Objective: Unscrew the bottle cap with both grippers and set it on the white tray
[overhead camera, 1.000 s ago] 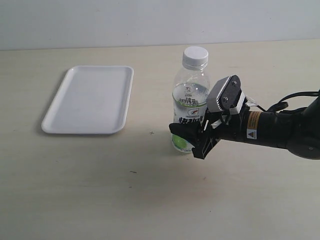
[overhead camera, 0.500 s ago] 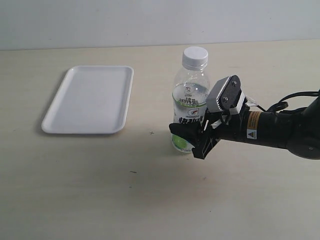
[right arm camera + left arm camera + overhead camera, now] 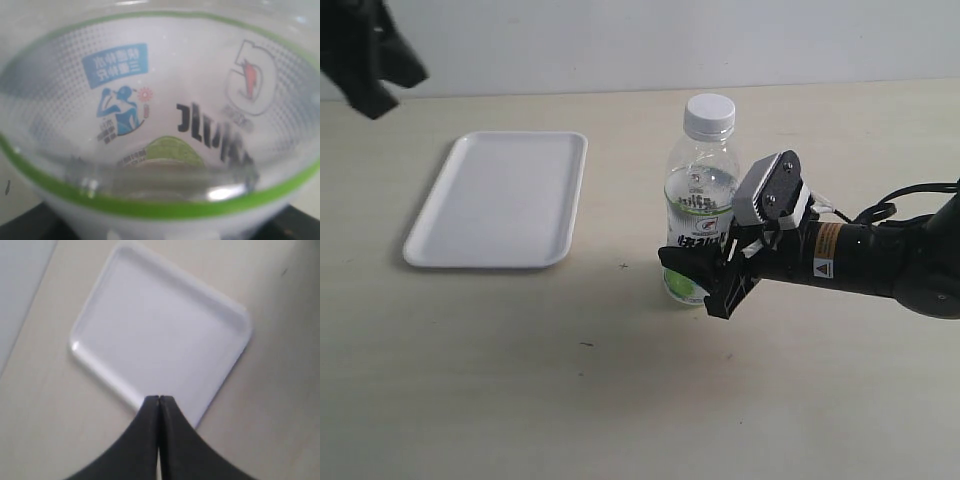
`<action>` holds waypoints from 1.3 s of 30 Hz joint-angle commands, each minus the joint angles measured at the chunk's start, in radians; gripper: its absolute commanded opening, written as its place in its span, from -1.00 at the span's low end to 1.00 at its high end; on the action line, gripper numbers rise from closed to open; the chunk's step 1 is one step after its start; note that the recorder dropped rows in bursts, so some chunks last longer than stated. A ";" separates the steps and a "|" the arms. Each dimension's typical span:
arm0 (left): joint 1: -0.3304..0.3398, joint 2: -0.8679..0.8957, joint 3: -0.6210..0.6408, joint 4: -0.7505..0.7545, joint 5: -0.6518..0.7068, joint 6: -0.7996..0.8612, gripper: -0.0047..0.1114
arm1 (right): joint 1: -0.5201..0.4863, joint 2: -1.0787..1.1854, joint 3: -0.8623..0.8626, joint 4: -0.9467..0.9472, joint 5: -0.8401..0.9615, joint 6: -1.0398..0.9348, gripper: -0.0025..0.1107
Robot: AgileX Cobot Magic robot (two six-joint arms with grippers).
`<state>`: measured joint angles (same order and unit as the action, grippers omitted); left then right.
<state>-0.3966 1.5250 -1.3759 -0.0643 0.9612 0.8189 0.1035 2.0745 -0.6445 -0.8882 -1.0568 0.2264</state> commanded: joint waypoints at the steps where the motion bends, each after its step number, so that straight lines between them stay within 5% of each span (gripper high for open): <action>1: -0.176 0.036 -0.024 -0.054 -0.151 0.074 -0.92 | 0.002 -0.014 -0.002 0.006 -0.039 -0.008 -0.96; 7: -0.319 0.152 -0.237 -0.083 0.028 0.065 -0.92 | 0.002 -0.014 -0.002 -0.001 -0.038 -0.024 -0.96; 17: -0.337 0.348 -0.502 -0.171 0.188 0.011 -0.91 | 0.002 -0.014 -0.002 -0.012 0.031 -0.094 -0.96; 26: -0.373 0.339 -0.508 -0.129 0.216 0.079 0.05 | 0.002 -0.014 -0.026 0.011 0.106 -0.090 -0.96; 36: -0.373 0.349 -0.508 -0.077 0.100 0.038 0.07 | 0.002 -0.014 -0.082 -0.066 0.248 -0.069 -0.96; 39: -0.373 0.351 -0.508 -0.068 0.090 0.038 0.23 | 0.002 -0.014 -0.082 -0.066 0.248 -0.071 -0.96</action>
<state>-0.7671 1.8772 -1.8751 -0.1386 1.0682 0.8705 0.1035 2.0534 -0.7263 -0.9363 -0.9078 0.1736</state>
